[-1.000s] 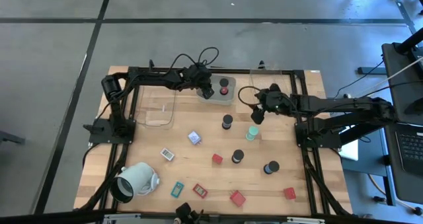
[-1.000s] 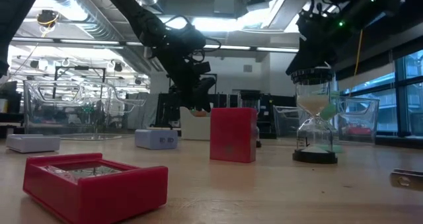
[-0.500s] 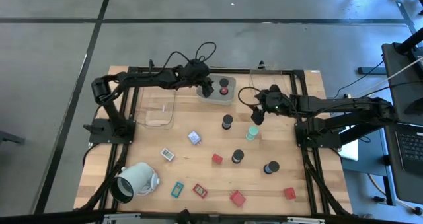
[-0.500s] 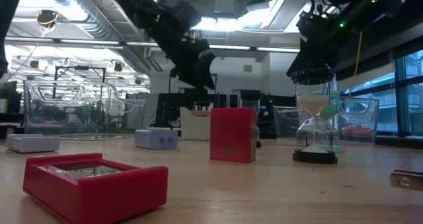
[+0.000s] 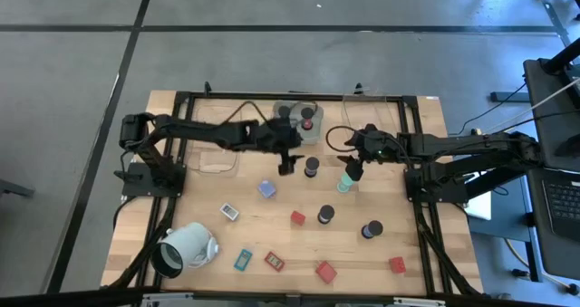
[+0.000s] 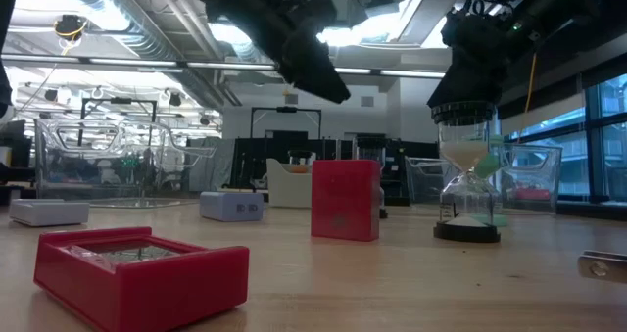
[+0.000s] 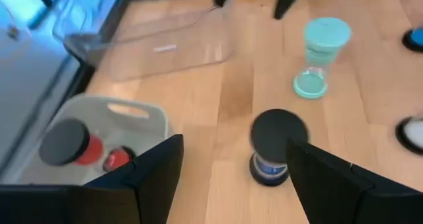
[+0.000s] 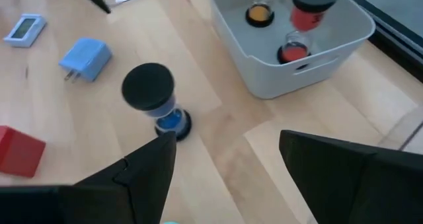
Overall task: Pick & Place Office items
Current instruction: Put the left blue hourglass timer into the gray bin
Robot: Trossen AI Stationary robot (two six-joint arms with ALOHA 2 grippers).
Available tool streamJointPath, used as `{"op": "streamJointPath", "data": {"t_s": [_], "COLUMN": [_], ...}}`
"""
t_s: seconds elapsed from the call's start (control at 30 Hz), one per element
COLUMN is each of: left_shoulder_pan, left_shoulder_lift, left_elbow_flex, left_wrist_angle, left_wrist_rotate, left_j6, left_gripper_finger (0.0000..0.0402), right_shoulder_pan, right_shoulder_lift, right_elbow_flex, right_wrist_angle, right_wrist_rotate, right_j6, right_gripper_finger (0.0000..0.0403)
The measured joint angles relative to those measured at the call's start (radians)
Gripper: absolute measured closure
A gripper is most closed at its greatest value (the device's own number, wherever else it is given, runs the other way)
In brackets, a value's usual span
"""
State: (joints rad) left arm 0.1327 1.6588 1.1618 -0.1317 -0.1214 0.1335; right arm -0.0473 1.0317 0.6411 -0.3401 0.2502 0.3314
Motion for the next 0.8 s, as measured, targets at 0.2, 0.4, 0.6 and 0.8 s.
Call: {"op": "streamJointPath", "data": {"t_s": [0.2, 0.4, 0.6, 0.8], "left_shoulder_pan": [-0.074, -0.075, -0.059, -0.037], "left_shoulder_lift": [0.004, 0.072, 0.126, 0.201], "left_elbow_flex": [0.0, -0.046, -0.048, -0.048], "left_wrist_angle": [0.009, 0.234, 0.32, 0.362], "left_wrist_rotate": [-0.053, 0.009, 0.038, 0.114], "left_j6": [0.042, 0.105, 0.104, 0.097], "left_gripper_finger": [0.0129, 0.0125, 0.0128, 0.0126], "right_shoulder_pan": [0.04, 0.075, 0.099, 0.105], "right_shoulder_lift": [0.0, 0.001, 0.001, 0.001], "right_elbow_flex": [0.0, 0.0, 0.0, 0.0], "right_wrist_angle": [0.0, -0.001, -0.011, -0.012], "right_wrist_rotate": [0.001, 0.018, 0.041, 0.049], "right_j6": [0.001, 0.001, 0.001, 0.001], "right_gripper_finger": [0.0131, 0.0131, 0.0131, 0.0131]}}
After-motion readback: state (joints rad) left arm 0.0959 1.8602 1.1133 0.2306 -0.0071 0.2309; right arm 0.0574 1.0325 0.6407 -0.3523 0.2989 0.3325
